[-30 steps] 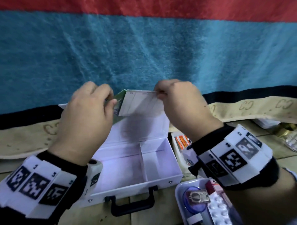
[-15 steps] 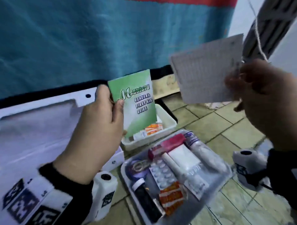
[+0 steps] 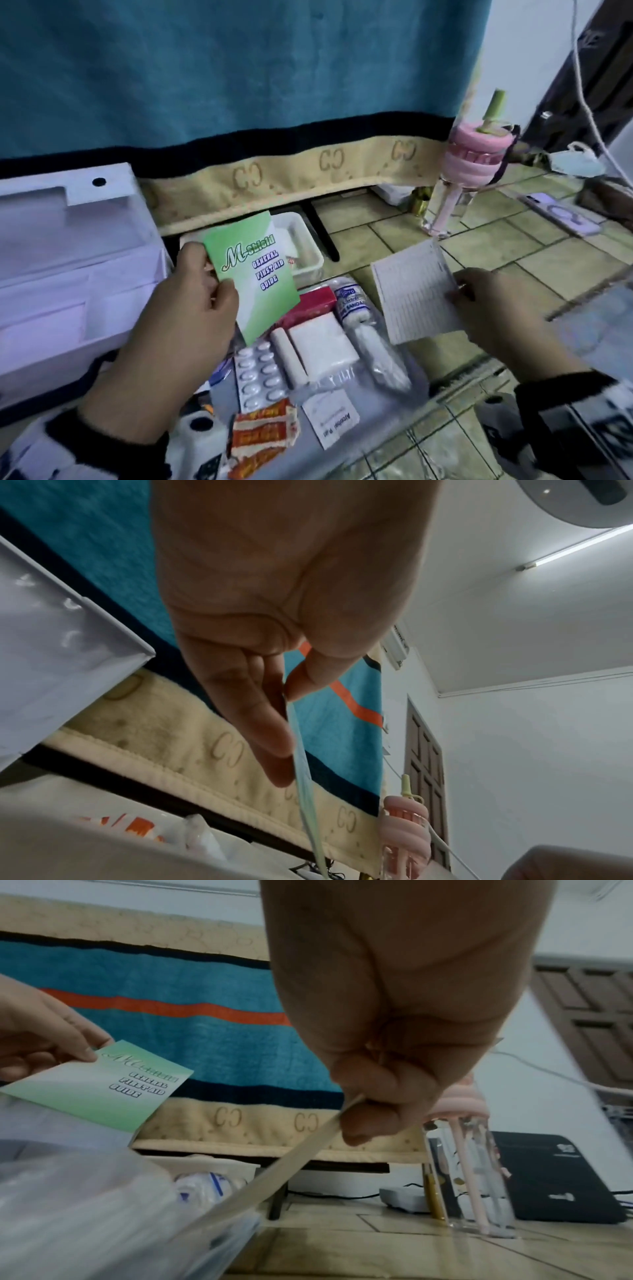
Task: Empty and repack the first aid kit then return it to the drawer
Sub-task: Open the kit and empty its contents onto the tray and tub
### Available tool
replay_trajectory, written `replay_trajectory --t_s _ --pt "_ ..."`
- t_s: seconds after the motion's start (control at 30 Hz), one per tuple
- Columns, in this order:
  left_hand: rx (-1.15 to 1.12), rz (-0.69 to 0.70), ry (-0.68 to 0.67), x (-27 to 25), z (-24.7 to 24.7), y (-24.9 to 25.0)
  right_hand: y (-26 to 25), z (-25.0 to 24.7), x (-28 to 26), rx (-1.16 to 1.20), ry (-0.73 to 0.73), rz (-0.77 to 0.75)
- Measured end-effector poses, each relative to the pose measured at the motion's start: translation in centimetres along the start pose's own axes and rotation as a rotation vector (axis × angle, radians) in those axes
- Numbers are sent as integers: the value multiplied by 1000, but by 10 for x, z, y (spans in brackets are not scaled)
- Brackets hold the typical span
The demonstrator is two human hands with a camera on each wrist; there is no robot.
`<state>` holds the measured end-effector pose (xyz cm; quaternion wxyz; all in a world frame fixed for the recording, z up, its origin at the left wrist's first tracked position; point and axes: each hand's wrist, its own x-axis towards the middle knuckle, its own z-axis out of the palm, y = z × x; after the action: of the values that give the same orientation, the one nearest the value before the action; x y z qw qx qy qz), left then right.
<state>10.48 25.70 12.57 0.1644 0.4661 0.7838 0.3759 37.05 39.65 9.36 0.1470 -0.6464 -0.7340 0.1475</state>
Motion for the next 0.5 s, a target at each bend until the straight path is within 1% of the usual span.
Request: replay_trajectory --t_s 0.1,0.27,0.37,0.5 --pt "9 -70 29 -6 7 3 0 2 16 -50 -52 -59" --pt "19 -155 129 -12 13 0 0 1 41 23 -41 -129" --pt "11 -199 160 -17 17 4 0 8 42 -8 -114 -186" --pt "30 -207 150 -20 28 11 -3 22 42 25 -215 -207"
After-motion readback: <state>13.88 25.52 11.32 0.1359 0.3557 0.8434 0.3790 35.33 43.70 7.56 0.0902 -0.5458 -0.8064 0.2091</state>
